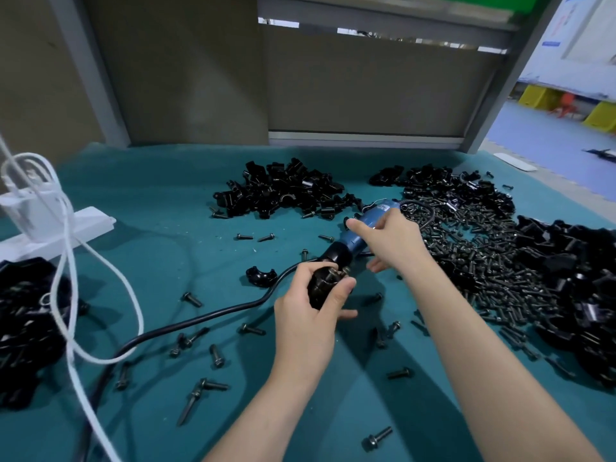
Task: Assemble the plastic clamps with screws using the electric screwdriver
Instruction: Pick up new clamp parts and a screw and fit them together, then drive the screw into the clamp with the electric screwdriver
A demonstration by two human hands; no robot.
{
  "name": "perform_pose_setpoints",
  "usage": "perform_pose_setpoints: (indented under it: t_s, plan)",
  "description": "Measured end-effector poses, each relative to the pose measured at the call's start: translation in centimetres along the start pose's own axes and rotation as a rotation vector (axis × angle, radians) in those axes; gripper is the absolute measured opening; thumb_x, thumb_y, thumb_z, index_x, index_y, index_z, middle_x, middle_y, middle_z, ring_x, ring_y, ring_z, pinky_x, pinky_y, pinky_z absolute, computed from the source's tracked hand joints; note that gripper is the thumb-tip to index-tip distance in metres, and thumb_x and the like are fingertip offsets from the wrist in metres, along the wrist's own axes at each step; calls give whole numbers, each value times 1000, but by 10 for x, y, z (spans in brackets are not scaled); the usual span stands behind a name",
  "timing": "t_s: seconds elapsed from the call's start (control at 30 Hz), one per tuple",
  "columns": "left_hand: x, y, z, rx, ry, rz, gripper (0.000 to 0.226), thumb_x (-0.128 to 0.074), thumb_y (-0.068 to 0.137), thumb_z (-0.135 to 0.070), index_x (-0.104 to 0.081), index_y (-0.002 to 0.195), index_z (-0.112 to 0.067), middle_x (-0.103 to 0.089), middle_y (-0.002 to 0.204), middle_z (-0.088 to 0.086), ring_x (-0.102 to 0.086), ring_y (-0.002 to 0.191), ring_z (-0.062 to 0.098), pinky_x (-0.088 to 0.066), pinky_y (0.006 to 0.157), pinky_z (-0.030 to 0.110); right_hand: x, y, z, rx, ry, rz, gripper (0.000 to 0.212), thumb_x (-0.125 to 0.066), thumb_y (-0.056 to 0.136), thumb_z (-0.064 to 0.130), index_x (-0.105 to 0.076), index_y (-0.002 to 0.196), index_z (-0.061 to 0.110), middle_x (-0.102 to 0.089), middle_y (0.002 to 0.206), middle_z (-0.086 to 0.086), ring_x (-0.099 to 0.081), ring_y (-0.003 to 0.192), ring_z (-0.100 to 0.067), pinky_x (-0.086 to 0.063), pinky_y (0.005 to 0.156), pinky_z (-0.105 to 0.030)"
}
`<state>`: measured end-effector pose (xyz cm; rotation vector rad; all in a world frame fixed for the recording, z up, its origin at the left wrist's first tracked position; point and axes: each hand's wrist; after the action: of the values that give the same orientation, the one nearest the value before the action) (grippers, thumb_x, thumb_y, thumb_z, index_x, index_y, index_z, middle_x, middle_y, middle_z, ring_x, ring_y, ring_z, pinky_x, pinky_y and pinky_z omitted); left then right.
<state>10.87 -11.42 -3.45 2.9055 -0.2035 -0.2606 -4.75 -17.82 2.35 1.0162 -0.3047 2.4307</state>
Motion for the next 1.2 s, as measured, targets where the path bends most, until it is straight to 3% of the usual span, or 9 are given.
perform_pose_setpoints:
  t_s: [0.1, 0.17, 0.33, 0.47, 0.6, 0.7, 0.83, 0.93, 1.2]
  plan:
    - [0, -1, -3, 6, -6, 29, 11, -70, 87, -22, -65, 91, -32, -63, 79, -14, -66, 62, 8, -59, 54, 34, -11, 11, 3, -151, 20, 25, 96, -71, 78, 60, -22, 141, 7, -59, 109, -11, -68, 58, -24, -60, 63, -38]
    - [1, 0, -4, 13, -22, 35, 13, -70, 86, -23, -66, 93, -32, -61, 79, -14, -64, 64, 6, -59, 52, 34, -19, 16, 4, -199, 24, -42, 92, -75, 73, 57, -27, 134, 6, -58, 93, -5, -67, 63, -22, -59, 71, -41]
    - [2, -1, -6, 29, 75, 55, 14, -68, 76, -41, -63, 89, -39, -63, 74, -7, -52, 38, 15, -48, 40, 29, -26, 24, 3, -298, 151, -71, 70, -76, 70, 50, -47, 117, 7, -61, 108, -12, -66, 88, -30, -55, 74, -38]
    - [3, -5, -5, 8, 199, 132, 24, -64, 70, -56, -61, 89, -42, -57, 63, -13, -42, 40, 8, -38, 43, 23, -22, 26, -11, -347, 752, -51, 48, -73, 74, 35, -54, 109, 8, -61, 89, -7, -57, 71, -18, -42, 56, -27]
    - [1, -8, -6, 3, 223, 202, 13, -71, 80, -36, -61, 86, -40, -60, 64, -10, -42, 33, 10, -36, 37, 18, -11, 28, -19, -340, 1126, 2, 33, -67, 78, 33, -53, 100, 12, -59, 82, -5, -58, 67, -17, -47, 62, -28]
    - [3, -6, -7, 11, 250, 117, 16, -72, 83, -28, -61, 83, -38, -58, 60, -10, -40, 35, 6, -35, 37, 17, 0, 24, -18, -361, 1492, 36, 26, -65, 79, 30, -49, 93, 14, -50, 72, -1, -52, 48, -12, -44, 46, -19]
    - [6, 0, -8, 20, 301, -44, 15, -72, 81, -28, -60, 79, -37, -57, 56, -8, -40, 35, 9, -34, 36, 19, 14, 13, 2, -298, 1993, 168, 34, -63, 82, 17, -50, 112, 8, -59, 89, -15, -67, 63, -29, -57, 56, -33]
    - [10, 2, -7, 25, 335, -103, 15, -72, 82, -27, -59, 78, -35, -57, 55, -6, -41, 33, 11, -34, 35, 17, 17, 9, 15, -124, 2042, 280, 32, -52, 89, 4, -49, 121, 4, -69, 98, -14, -72, 77, -28, -60, 70, -37]
    - [11, 3, -3, 27, 394, -203, 18, -73, 82, -27, -57, 77, -32, -57, 54, -10, -43, 31, 11, -34, 33, 16, 13, 4, 25, -3, 1962, 342, 16, -59, 94, 23, -52, 105, 14, -66, 85, 0, -52, 56, -11, -48, 60, -23]
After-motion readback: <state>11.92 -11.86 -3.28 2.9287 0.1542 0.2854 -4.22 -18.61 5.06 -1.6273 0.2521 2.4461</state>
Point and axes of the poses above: each hand's wrist, its own y-axis towards the middle knuckle, its own x-axis out of the back of the hand, z = x × y
